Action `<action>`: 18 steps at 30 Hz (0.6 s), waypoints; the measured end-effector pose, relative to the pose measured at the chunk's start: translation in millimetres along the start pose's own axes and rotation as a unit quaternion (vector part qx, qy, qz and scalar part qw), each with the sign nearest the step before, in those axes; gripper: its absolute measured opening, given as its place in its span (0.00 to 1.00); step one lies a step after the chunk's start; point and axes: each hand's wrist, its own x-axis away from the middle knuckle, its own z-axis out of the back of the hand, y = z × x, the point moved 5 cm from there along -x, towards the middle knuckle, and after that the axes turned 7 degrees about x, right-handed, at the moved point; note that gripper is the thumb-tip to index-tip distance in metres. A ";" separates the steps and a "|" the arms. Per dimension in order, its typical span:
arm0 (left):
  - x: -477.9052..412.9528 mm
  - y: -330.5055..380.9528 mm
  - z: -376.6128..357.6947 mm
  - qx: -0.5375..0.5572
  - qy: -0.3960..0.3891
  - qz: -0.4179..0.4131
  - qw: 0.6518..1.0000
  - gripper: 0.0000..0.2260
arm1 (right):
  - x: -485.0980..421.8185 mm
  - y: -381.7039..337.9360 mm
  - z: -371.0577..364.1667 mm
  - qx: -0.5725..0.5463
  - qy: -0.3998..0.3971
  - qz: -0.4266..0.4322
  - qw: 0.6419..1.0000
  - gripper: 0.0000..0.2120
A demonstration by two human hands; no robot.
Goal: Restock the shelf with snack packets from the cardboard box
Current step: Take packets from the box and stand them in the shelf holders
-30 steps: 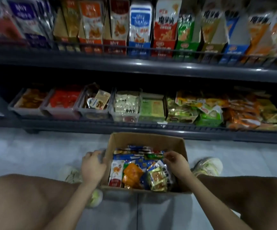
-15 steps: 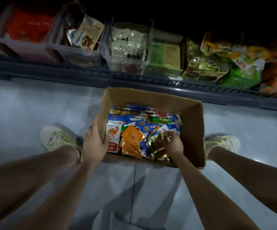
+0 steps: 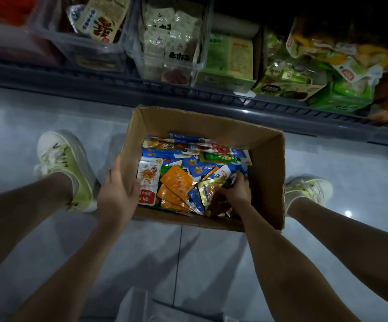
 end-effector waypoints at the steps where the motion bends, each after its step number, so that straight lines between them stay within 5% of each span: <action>1: 1.4 0.5 0.4 0.002 -0.003 -0.010 1.000 0.30 | -3.5 1.8 1.0 0.005 -0.004 0.000 1.000 0.45; 7: -6.4 -11.2 2.1 -0.001 -0.037 0.024 0.999 0.30 | -3.7 -4.3 -0.7 -0.002 0.018 0.035 0.999 0.43; 10: -3.2 6.1 12.5 -0.018 0.020 0.030 0.999 0.28 | 2.2 -16.8 -1.4 -0.160 -0.011 0.027 0.987 0.35; 14: 1.4 39.2 21.0 -0.055 0.090 -0.048 0.993 0.24 | 23.5 -35.2 -4.2 -0.329 -0.108 0.040 0.937 0.30; 18: -2.2 70.9 11.0 -0.088 0.036 -0.143 0.985 0.18 | 41.2 -51.7 -2.9 -0.362 -0.139 0.096 0.917 0.28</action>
